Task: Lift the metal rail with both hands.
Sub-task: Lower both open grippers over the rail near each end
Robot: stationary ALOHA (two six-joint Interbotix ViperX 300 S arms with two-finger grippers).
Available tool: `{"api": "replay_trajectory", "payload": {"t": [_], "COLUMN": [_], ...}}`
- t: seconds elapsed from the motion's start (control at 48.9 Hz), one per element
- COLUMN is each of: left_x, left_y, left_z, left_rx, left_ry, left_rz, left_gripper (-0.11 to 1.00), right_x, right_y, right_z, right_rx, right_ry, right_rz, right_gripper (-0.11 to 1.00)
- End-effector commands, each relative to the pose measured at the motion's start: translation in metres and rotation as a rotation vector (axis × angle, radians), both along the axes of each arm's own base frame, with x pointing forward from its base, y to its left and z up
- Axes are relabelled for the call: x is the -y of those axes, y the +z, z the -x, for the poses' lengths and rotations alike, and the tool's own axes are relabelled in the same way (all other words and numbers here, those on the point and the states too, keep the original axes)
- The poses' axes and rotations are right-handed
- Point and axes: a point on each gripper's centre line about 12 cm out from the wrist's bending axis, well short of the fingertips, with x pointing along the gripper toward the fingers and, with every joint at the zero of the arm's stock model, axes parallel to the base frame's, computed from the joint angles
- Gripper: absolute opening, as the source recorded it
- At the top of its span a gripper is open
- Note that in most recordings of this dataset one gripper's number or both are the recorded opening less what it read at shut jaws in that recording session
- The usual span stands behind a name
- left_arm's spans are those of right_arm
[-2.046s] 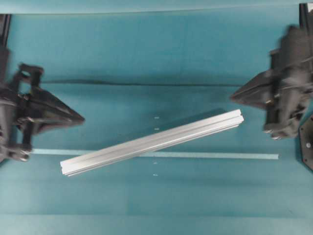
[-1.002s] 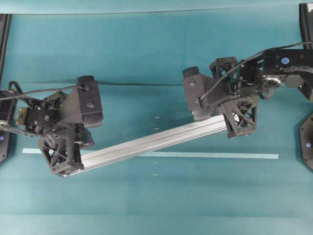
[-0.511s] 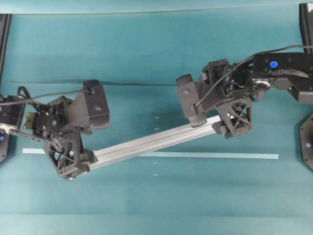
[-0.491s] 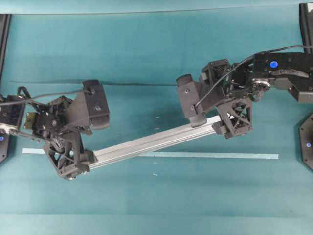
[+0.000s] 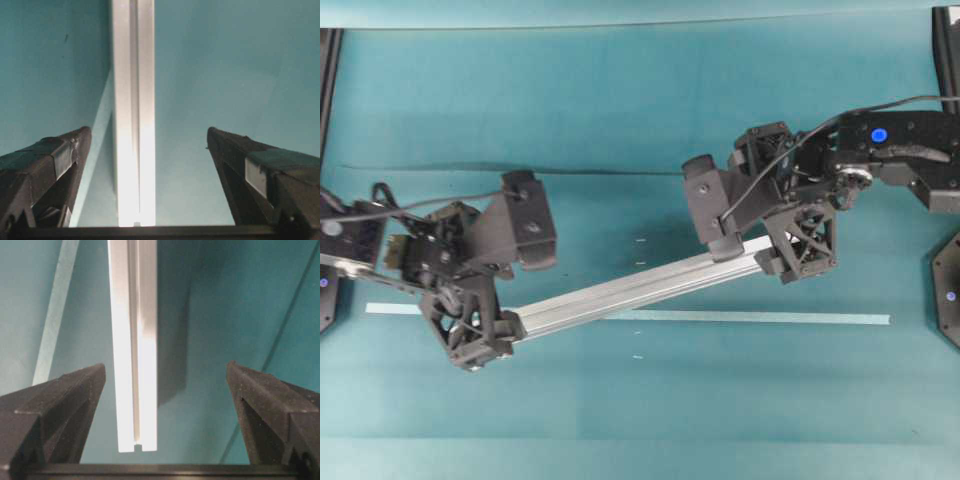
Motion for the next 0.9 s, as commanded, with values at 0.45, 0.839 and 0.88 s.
{"api": "replay_trajectory", "payload": {"t": [0.45, 0.839, 0.88], "left_x": [0.002, 0.003, 0.003], "left_y": [-0.031, -0.062, -0.062], "left_z": [-0.017, -0.023, -0.023], "left_rx": [-0.036, -0.032, -0.029], "left_ry": [-0.001, -0.002, -0.002], "left_rz": [-0.005, -0.003, -0.003], "left_gripper": [0.99, 0.99, 0.99], "right_x": [-0.007, -0.009, -0.01], "right_y": [-0.029, -0.044, -0.045], "right_z": [0.004, 0.0, -0.001], "right_rx": [0.021, 0.031, 0.031], "right_ry": [-0.014, -0.024, -0.021], "right_rz": [-0.003, -0.004, -0.003], "right_gripper": [0.99, 0.99, 0.99]}}
